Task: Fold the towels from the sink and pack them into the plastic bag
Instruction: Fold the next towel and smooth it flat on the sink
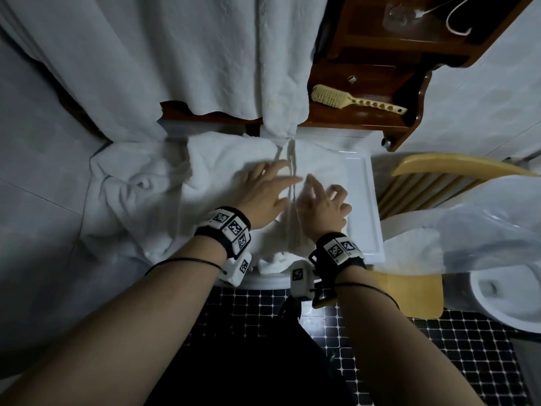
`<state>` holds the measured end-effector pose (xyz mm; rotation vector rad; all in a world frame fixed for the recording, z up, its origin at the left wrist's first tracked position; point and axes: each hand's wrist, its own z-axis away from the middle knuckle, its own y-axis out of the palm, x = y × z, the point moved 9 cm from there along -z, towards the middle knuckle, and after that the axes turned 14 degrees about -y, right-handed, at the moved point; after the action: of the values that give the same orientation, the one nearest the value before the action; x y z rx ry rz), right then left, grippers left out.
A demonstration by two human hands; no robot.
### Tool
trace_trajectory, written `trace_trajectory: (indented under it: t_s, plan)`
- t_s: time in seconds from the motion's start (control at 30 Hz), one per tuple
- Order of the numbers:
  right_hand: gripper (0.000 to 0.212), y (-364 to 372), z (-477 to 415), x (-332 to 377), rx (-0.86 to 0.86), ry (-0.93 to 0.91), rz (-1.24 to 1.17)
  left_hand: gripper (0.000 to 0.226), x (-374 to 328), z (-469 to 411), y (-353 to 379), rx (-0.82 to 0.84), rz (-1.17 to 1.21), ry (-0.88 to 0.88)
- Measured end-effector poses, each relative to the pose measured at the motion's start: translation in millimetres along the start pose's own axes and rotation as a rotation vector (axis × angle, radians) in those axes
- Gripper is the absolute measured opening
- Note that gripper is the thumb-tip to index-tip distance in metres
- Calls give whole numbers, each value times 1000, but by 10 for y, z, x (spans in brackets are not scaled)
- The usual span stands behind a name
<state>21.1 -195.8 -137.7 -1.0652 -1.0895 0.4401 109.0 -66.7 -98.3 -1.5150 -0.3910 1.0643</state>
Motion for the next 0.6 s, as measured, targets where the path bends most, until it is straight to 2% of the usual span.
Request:
trace_trajectory:
  t_s: [0.07, 0.17, 0.33, 0.37, 0.47, 0.5, 0.6]
  plan:
    - [62, -4, 1, -285, -24, 82, -87, 49, 40, -1, 189, 64, -104, -29]
    - [77, 120, 89, -734, 36, 330, -302, 55, 179, 25, 258, 107, -122, -66]
    - [103, 157, 39, -836, 98, 331, -496, 62, 102, -20, 164, 135, -102, -161]
    - [109, 171, 44, -863, 97, 364, -554, 73, 53, -20, 141, 145, -115, -170]
    - [131, 223, 71, -960, 112, 479, -694, 125, -96, 44, 171, 168, -260, -111]
    - [136, 214, 83, -985, 123, 501, -698, 132, -99, 57, 216, 182, -301, -95]
    - [142, 72, 112, -1047, 110, 506, -604, 134, -49, 49, 279, 214, -324, -98]
